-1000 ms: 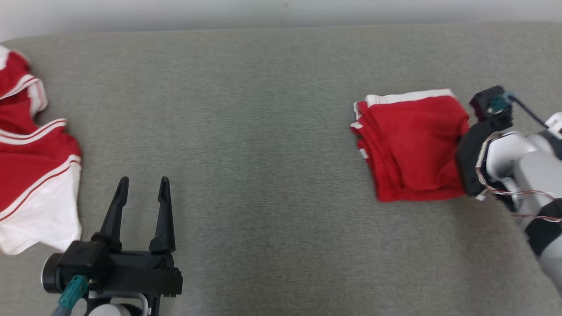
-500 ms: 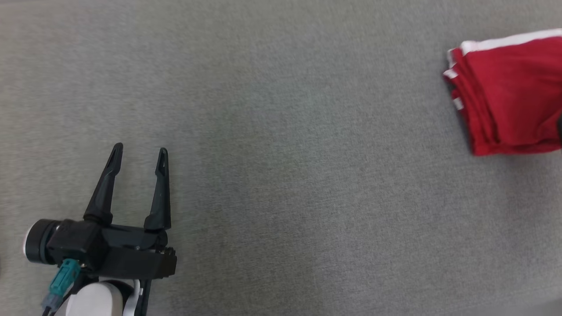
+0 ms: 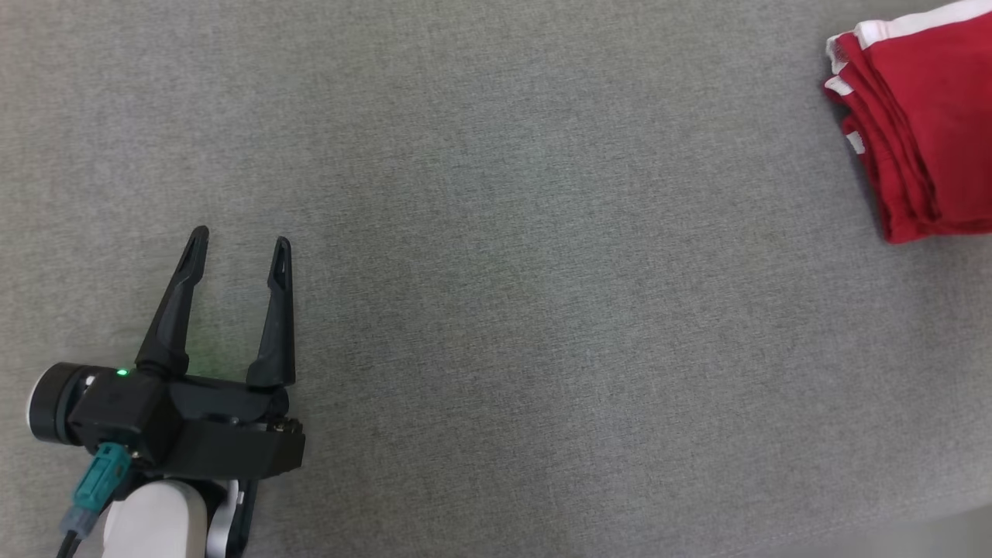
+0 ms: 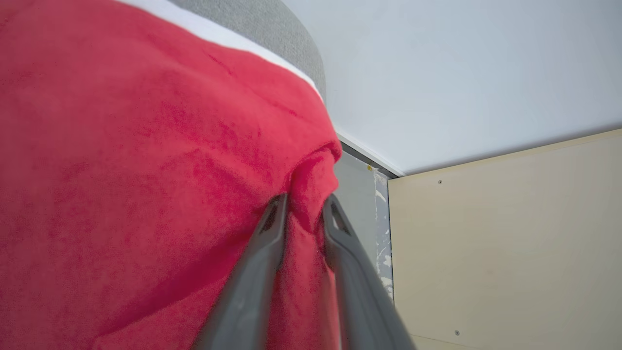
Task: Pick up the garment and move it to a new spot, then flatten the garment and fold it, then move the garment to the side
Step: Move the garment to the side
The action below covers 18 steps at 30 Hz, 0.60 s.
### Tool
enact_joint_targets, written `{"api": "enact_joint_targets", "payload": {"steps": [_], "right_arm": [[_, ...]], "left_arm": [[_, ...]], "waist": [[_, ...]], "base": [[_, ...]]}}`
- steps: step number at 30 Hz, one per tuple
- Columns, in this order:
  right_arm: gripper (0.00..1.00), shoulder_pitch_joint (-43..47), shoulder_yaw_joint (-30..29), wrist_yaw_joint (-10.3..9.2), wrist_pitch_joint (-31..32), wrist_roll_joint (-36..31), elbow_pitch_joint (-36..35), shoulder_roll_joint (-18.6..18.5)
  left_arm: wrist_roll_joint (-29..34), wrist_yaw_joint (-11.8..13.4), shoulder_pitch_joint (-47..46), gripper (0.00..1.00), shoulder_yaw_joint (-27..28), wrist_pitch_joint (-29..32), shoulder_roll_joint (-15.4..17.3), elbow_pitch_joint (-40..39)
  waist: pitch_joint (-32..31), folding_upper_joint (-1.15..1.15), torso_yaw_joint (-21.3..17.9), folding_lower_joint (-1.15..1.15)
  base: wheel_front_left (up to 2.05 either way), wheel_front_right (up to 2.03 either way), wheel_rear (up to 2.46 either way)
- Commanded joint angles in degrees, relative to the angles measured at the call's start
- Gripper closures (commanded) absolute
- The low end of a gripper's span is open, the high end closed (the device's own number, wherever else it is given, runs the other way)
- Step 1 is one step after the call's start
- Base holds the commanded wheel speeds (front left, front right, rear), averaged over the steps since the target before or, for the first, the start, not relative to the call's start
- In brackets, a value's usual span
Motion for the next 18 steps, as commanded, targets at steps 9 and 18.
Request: {"api": "enact_joint_targets", "payload": {"steps": [9, 18], "right_arm": [[0.00, 4.88, -10.18, -0.18, -9.55, -0.55, -3.21, 5.94], [0.00, 17.52, -19.83, -0.18, -17.36, 8.54, -11.83, 18.74]], "left_arm": [[-1.48, 0.60, 0.79, 0.00, 1.21, -0.04, -1.23, 0.77], [-3.58, 1.65, 6.38, 0.00, 3.99, -0.04, -2.64, 4.99]], "waist": [[-4.84, -0.01, 2.91, -0.01], [-16.57, -0.01, 5.84, -0.01]], "base": [[0.00, 0.00, 0.00], [0.00, 0.00, 0.00]]}}
